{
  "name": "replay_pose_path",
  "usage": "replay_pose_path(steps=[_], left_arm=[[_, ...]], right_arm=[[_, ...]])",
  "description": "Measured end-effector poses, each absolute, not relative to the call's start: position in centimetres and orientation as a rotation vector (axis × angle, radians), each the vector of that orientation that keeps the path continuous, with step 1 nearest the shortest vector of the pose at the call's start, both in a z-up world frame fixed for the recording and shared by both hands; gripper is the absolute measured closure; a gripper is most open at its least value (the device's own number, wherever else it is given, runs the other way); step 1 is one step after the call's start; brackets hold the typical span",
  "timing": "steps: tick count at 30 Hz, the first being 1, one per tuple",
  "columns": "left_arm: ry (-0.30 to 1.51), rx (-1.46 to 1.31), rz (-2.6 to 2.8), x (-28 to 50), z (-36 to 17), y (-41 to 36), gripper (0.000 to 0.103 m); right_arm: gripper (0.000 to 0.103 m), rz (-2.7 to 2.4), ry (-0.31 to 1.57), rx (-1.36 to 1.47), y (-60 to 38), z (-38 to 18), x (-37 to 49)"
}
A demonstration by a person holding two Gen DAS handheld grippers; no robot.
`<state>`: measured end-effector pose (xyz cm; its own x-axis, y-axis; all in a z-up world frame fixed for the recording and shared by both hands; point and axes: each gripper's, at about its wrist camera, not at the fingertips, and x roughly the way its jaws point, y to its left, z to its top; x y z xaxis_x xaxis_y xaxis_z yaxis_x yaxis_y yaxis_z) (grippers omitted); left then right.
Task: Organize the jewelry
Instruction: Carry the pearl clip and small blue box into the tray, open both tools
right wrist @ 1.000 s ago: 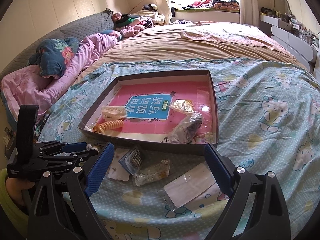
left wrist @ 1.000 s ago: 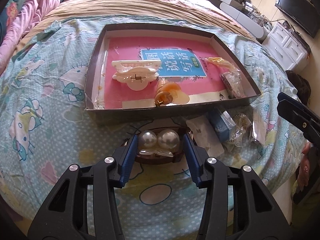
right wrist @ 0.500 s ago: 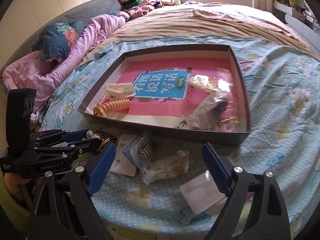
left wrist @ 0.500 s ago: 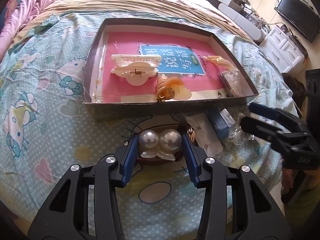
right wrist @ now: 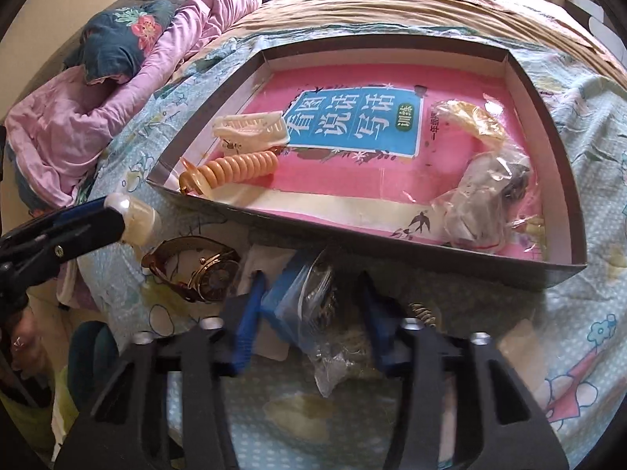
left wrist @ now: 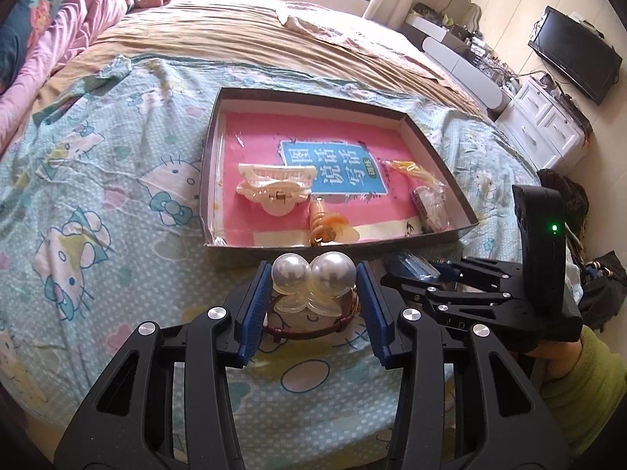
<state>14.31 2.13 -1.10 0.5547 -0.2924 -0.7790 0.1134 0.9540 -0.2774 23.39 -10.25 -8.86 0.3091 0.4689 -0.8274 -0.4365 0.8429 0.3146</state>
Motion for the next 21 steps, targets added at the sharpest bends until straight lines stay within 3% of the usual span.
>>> replay_pose_path(steps=[1,2,21], left_arm=[[0.951,-0.206,-0.241,14.4,-1.0,2.1,0.067],[0.946,-0.206,-0.241,14.3,-0.8,2.2,0.067],[0.853,-0.201,-0.209,16.0,2.9,2.9,0.067]], right_arm=[[0.079,0.604,1.104,0.033,-10.3,-8.8,23.3],[0.080,0.618,1.103,0.040,-10.6,-8.6,23.1],[0.080,0.547,0.866,0.088,-15.4,-0.8,22.7]])
